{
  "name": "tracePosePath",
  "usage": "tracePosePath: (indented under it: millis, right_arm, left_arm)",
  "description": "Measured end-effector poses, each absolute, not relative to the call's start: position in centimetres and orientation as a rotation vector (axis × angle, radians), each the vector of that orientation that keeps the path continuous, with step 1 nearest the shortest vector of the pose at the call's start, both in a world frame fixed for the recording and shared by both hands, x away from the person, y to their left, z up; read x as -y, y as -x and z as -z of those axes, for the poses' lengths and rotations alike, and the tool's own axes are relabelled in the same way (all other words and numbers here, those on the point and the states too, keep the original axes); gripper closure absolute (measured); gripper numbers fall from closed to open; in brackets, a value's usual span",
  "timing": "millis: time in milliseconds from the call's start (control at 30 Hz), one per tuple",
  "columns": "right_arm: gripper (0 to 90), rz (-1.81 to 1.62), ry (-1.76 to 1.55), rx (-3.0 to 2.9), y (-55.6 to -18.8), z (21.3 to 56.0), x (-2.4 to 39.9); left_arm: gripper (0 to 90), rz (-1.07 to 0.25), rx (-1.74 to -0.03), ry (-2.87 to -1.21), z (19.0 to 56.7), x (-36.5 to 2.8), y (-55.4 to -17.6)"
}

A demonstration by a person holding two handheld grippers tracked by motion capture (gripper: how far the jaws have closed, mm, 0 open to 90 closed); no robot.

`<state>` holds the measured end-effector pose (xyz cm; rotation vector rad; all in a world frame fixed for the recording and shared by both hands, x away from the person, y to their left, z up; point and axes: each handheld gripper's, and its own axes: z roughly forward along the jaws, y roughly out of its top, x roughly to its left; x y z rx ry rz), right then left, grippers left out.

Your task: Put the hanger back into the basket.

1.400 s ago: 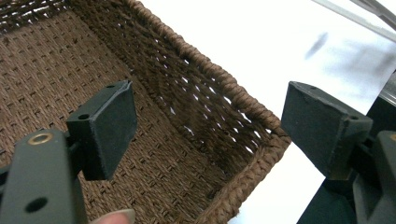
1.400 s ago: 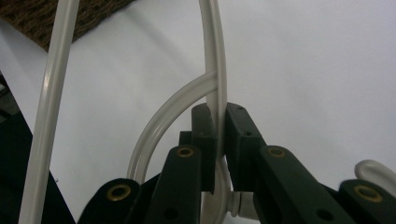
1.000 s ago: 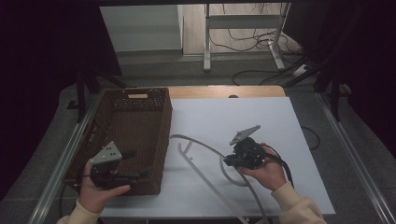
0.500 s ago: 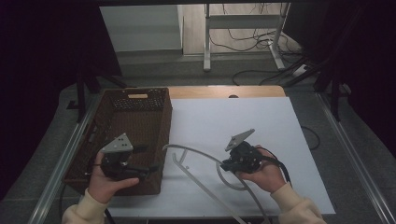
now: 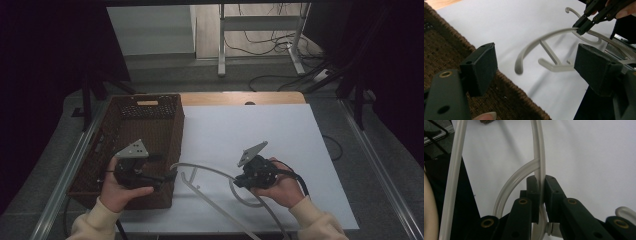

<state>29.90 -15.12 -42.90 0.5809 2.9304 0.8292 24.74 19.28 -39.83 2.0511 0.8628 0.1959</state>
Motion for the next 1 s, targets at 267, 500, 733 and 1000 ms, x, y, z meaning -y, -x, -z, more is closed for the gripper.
tracePosePath:
  millis: [267, 500, 733, 1000]
  right_arm:
    - [82.2, -0.82, -0.56, -2.939, -29.8, 43.1, 14.9]
    - [82.2, -0.81, -0.534, -2.957, -29.6, 43.1, 14.7]
    - [82.2, -0.799, -0.502, -2.959, -29.3, 43.1, 14.4]
    - [82.2, -0.795, -0.462, -2.967, -29.0, 42.9, 14.1]
  left_arm:
    - [19.3, -0.167, -0.84, -2.081, 39.4, -18.3, -25.9]
    - [19.8, -0.066, -0.784, -2.116, 39.7, -17.9, -26.9]
    - [21.1, 0.0, -0.744, -2.17, 39.8, -17.1, -27.9]
    - [23.2, 0.038, -0.718, -2.271, 40.0, -15.3, -29.1]
